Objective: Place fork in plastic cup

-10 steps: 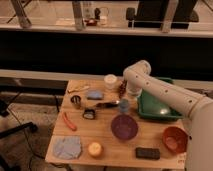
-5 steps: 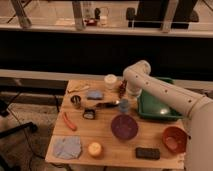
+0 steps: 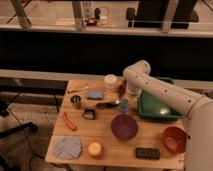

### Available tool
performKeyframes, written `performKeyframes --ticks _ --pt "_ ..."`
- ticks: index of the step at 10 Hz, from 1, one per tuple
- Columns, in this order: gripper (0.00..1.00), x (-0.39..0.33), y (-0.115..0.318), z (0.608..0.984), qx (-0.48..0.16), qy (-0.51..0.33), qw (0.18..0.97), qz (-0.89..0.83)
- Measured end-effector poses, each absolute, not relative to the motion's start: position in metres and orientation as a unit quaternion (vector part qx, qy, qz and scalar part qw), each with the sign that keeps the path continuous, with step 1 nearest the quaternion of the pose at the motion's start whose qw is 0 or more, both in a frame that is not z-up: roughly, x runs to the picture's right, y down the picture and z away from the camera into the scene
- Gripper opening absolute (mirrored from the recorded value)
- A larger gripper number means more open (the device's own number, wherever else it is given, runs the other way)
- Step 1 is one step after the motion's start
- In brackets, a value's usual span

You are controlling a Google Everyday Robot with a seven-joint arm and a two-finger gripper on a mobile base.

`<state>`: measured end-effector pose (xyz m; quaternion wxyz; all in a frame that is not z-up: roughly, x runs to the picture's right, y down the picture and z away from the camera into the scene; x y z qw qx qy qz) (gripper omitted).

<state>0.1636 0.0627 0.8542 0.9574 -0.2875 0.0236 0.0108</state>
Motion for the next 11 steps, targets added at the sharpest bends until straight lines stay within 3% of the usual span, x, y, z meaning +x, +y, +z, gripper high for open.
performKeyframes --ticks 1,2,6,8,10,11 --pt "0.02 0.164 0.063 0.855 -0.288 0.024 0.957 0.012" --pt "0.10 0.168 0.064 0.851 -0.288 0.024 0.957 0.013" --pt "0.50 0.174 0.069 0.842 -0.286 0.021 0.958 0.014" --pt "0.53 0.178 0.070 0.840 -0.287 0.023 0.958 0.016" --pt "0.42 0.183 0.073 0.836 -0.288 0.024 0.957 0.016" --pt "0.43 0.185 0.073 0.835 -0.288 0.024 0.957 0.017"
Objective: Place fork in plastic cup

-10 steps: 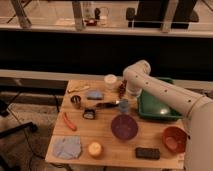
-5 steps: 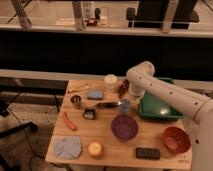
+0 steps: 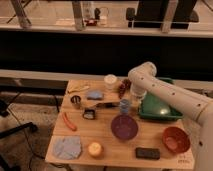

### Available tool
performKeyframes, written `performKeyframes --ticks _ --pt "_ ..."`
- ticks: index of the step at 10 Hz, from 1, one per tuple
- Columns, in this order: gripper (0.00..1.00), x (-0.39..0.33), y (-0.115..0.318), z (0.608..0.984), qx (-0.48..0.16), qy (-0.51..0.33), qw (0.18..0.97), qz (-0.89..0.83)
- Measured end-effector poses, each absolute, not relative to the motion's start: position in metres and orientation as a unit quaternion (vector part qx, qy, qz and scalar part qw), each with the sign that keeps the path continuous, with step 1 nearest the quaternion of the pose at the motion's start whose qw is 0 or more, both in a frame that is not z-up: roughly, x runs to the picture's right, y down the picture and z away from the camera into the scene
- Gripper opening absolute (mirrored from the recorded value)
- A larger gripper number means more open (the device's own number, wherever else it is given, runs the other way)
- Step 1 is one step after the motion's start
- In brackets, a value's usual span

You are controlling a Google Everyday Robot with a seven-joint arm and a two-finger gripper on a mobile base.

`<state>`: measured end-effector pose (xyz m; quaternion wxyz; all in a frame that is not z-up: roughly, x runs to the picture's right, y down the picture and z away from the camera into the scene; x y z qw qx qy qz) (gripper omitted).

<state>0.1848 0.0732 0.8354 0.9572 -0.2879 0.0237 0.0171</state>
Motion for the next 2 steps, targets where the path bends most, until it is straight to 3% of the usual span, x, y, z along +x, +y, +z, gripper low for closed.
performKeyframes --ticks 2 --pt "0.48 0.1817 0.0734 0.8331 -0.288 0.022 0.957 0.015"
